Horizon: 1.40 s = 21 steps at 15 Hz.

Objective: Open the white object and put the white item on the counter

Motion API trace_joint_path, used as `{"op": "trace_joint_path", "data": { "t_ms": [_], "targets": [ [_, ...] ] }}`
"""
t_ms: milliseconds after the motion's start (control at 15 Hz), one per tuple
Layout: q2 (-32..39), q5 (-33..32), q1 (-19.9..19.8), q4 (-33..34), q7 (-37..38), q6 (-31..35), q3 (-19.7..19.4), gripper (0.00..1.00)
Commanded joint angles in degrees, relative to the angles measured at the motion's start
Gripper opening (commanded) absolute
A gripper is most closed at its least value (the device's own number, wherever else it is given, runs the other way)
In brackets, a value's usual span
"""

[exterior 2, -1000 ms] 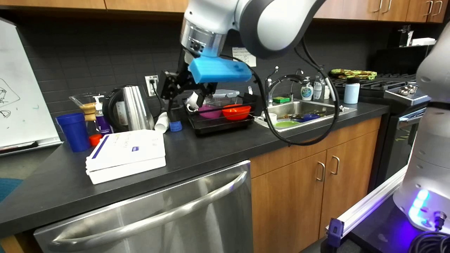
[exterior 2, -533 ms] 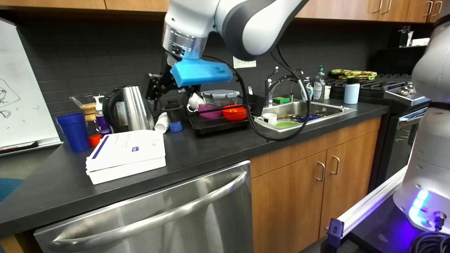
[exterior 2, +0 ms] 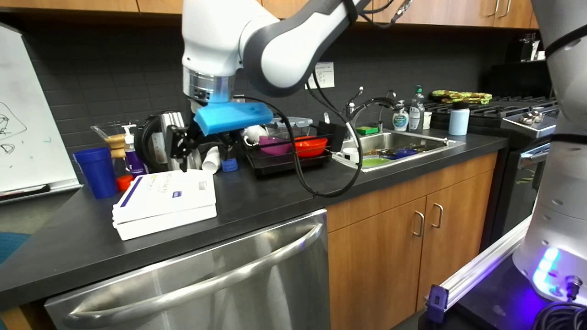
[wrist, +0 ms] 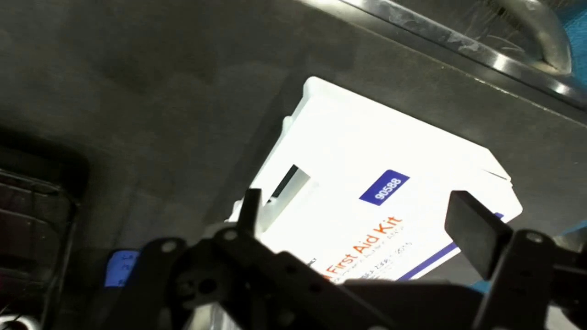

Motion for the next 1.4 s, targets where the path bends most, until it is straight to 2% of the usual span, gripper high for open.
{"op": "trace_joint_path", "data": {
  "t_ms": [0, 267, 533, 667, 933, 1333],
  "targets": [
    [4.09, 6.83, 11.16, 7.88, -6.75, -2.07, -9.79, 1.00],
    [4.67, 10.96, 19.69, 11.55, -10.49, -2.35, -19.60, 1.00],
    [4.17, 9.63, 23.68, 12.81, -8.76, -3.49, -27.12, 1.00],
    [4.09, 9.77, 24.43, 13.09, -7.52, -4.57, -29.88, 1.00],
    [4.05, 10.66, 24.52, 13.08, -5.23, -7.12, -32.60, 1.00],
    [3.45, 17.01, 24.36, 13.09, -4.92, -14.05, -31.78, 1.00]
  ]
}}
